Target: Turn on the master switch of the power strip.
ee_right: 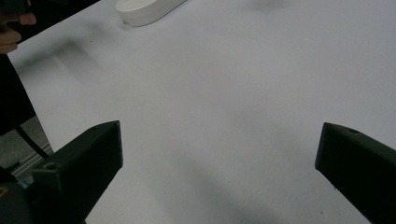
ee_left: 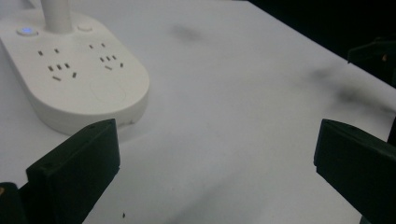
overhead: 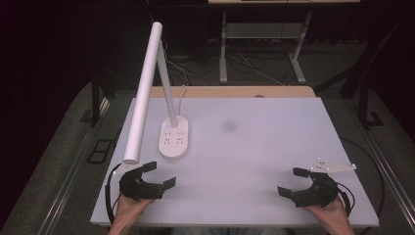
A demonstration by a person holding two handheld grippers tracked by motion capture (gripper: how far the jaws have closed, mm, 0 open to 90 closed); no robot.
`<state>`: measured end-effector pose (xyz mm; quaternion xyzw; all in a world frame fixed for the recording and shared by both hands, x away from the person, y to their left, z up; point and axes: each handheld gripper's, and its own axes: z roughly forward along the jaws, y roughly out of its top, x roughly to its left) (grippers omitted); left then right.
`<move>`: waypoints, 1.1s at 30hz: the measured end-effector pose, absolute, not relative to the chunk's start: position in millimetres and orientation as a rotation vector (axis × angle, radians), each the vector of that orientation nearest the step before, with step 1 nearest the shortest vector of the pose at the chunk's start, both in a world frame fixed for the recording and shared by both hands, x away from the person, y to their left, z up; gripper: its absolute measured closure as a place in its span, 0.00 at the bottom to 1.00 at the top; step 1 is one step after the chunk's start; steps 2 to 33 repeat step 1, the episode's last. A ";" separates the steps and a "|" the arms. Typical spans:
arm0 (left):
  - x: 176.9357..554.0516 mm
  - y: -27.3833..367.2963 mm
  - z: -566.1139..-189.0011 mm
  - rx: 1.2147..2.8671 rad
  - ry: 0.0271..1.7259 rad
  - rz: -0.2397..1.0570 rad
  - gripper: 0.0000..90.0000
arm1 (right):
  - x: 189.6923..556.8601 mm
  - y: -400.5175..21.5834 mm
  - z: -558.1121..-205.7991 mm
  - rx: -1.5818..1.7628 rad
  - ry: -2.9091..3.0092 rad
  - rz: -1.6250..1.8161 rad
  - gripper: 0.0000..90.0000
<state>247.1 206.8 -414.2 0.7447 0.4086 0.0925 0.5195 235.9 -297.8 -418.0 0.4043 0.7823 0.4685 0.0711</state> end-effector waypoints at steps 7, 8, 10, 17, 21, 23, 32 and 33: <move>247.0 206.9 -414.8 1.789 0.973 0.216 0.00 | 235.8 -297.9 -418.1 1.215 2.352 1.409 0.00; 247.0 206.9 -414.8 1.789 0.973 0.216 0.00 | 235.8 -297.9 -418.1 1.215 2.352 1.409 0.00; 247.0 206.9 -414.8 1.789 0.973 0.216 0.00 | 235.8 -297.9 -418.1 1.215 2.352 1.409 0.00; 247.0 206.9 -414.8 1.789 0.973 0.216 0.00 | 235.8 -297.9 -418.1 1.215 2.352 1.409 0.00; 247.0 206.9 -414.8 1.789 0.973 0.216 0.00 | 235.8 -297.9 -418.1 1.215 2.352 1.409 0.00; 247.0 206.9 -414.8 1.789 0.973 0.216 0.00 | 235.8 -297.9 -418.1 1.215 2.352 1.409 0.00; 247.0 206.9 -414.8 1.789 0.973 0.216 0.00 | 235.8 -297.9 -418.1 1.215 2.352 1.409 0.00; 247.0 206.9 -414.8 1.789 0.973 0.216 0.00 | 235.8 -297.9 -418.1 1.215 2.352 1.409 0.00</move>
